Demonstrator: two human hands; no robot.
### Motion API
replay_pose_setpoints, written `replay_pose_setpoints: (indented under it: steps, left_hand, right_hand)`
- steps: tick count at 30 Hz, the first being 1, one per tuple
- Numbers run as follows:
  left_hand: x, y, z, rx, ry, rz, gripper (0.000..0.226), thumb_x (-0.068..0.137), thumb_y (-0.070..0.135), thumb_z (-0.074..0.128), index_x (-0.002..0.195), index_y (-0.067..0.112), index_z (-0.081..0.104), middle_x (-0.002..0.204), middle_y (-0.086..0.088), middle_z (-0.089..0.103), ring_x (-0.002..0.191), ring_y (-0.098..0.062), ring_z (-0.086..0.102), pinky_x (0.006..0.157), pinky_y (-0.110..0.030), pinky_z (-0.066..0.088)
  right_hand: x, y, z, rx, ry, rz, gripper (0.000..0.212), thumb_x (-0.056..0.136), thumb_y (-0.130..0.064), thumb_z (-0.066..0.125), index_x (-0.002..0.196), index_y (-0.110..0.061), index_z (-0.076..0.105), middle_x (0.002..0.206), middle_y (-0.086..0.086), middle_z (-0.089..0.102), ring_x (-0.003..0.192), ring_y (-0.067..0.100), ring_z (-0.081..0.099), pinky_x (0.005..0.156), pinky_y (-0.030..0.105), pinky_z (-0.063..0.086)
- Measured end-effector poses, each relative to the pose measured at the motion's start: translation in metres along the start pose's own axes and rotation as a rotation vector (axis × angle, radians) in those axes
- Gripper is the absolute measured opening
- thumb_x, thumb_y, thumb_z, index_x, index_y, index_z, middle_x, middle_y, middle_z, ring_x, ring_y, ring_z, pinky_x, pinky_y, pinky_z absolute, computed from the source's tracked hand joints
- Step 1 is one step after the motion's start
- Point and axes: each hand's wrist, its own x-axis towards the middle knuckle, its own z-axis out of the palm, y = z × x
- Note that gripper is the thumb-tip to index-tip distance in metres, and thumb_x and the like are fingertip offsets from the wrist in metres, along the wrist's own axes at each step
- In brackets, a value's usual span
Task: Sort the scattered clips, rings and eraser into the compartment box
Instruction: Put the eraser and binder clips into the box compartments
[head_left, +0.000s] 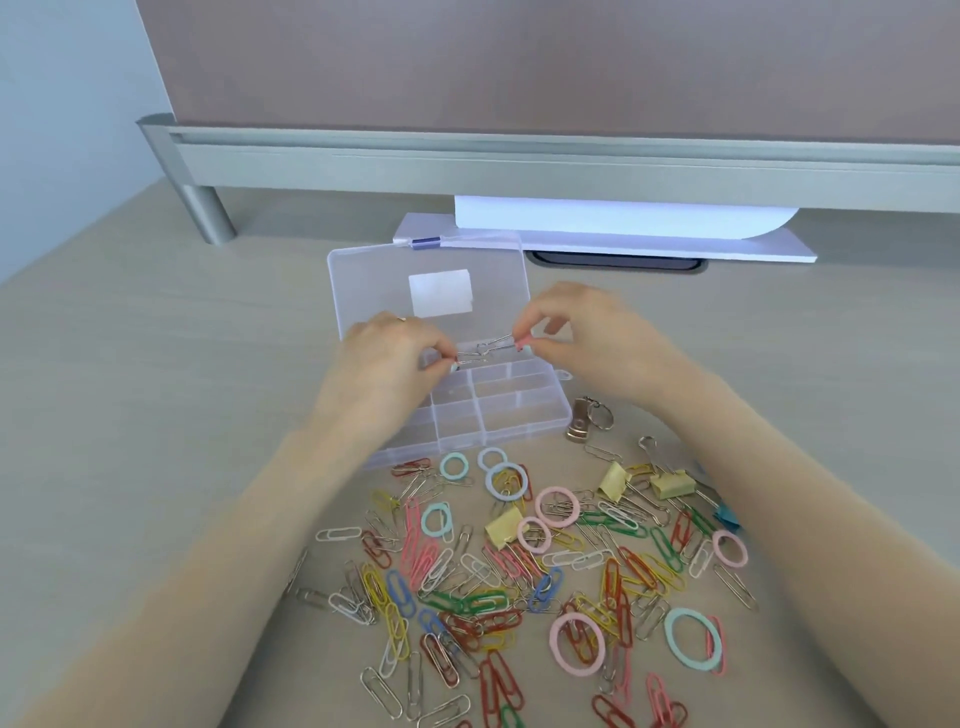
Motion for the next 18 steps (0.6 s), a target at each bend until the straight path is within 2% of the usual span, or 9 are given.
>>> replay_pose_setpoints:
  steps: [3, 7, 11, 18]
  left_hand:
    - [0.002, -0.005, 0.001, 0.029, 0.028, 0.061, 0.011, 0.081, 0.012, 0.061, 0.083, 0.016, 0.070, 0.093, -0.005, 0.071, 0.085, -0.031, 0.052, 0.079, -0.043, 0.042]
    - [0.002, -0.014, 0.003, 0.084, 0.034, 0.145, 0.011, 0.081, 0.011, 0.061, 0.081, 0.014, 0.072, 0.091, -0.005, 0.072, 0.074, -0.031, 0.052, 0.073, -0.040, 0.041]
    - [-0.001, -0.019, 0.004, 0.137, 0.018, 0.158, 0.017, 0.085, 0.015, 0.057, 0.075, 0.011, 0.070, 0.093, -0.001, 0.071, 0.079, -0.032, 0.051, 0.076, -0.037, 0.035]
    - [-0.004, -0.021, 0.004, 0.116, 0.033, 0.164, 0.015, 0.084, 0.012, 0.057, 0.079, 0.012, 0.071, 0.097, -0.001, 0.071, 0.081, -0.032, 0.052, 0.078, -0.041, 0.039]
  right_hand:
    - [0.000, 0.005, 0.005, -0.061, -0.012, -0.011, 0.012, 0.084, -0.019, 0.057, 0.088, -0.023, 0.067, 0.100, 0.000, 0.061, 0.089, 0.015, 0.055, 0.088, 0.042, 0.043]
    - [-0.002, 0.012, 0.007, -0.092, -0.034, -0.042, 0.016, 0.085, -0.018, 0.055, 0.094, -0.021, 0.068, 0.101, 0.002, 0.061, 0.090, 0.018, 0.054, 0.088, 0.043, 0.043]
    - [-0.004, 0.016, 0.007, -0.092, -0.065, -0.075, 0.019, 0.086, -0.016, 0.052, 0.098, -0.021, 0.066, 0.104, 0.000, 0.058, 0.091, 0.019, 0.055, 0.086, 0.043, 0.045]
    - [-0.010, 0.019, 0.006, -0.138, -0.079, -0.112, 0.024, 0.090, -0.022, 0.049, 0.110, -0.022, 0.063, 0.115, 0.000, 0.056, 0.103, 0.019, 0.053, 0.092, 0.041, 0.042]
